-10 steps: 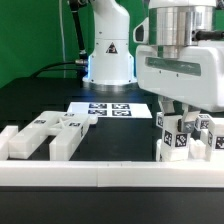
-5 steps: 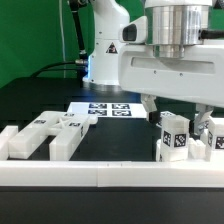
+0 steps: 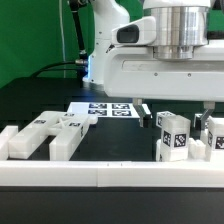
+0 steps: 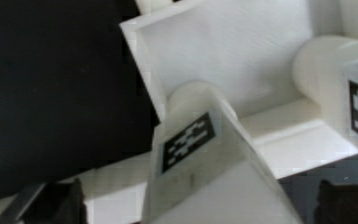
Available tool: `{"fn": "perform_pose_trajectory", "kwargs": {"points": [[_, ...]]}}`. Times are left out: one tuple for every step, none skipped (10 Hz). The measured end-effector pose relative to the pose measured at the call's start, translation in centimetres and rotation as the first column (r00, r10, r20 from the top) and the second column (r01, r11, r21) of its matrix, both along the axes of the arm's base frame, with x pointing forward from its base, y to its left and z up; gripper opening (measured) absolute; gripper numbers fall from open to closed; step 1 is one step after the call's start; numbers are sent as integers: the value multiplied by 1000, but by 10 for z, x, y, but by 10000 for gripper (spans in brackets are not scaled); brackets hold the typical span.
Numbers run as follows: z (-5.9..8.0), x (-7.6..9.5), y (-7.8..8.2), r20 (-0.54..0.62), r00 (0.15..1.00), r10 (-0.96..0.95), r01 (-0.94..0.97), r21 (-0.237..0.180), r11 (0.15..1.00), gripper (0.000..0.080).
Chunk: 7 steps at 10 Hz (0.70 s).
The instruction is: Assemble chair
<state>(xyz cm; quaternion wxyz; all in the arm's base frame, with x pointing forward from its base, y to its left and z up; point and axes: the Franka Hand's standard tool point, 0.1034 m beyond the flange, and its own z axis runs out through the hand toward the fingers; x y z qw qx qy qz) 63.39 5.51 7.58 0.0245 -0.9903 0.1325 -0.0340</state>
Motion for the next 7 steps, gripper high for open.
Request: {"fn": "perform_pose_trajectory", "kwargs": {"points": [[0,0,0,2,997,76,-76,-8,997,649],[0,0,1,4,990,138,-138,-16,990,649],[1,1,0,6,977,211,-211,-24,977,649],[1,1,0,7,957,289,-289,-30,957,649],[1,1,0,7,944,330,-330,-34,944,649],[1,1,0,7,936,353,-352,-36,935,622],[1,1,0,7,937,349,-348,-36,937,622]]}}
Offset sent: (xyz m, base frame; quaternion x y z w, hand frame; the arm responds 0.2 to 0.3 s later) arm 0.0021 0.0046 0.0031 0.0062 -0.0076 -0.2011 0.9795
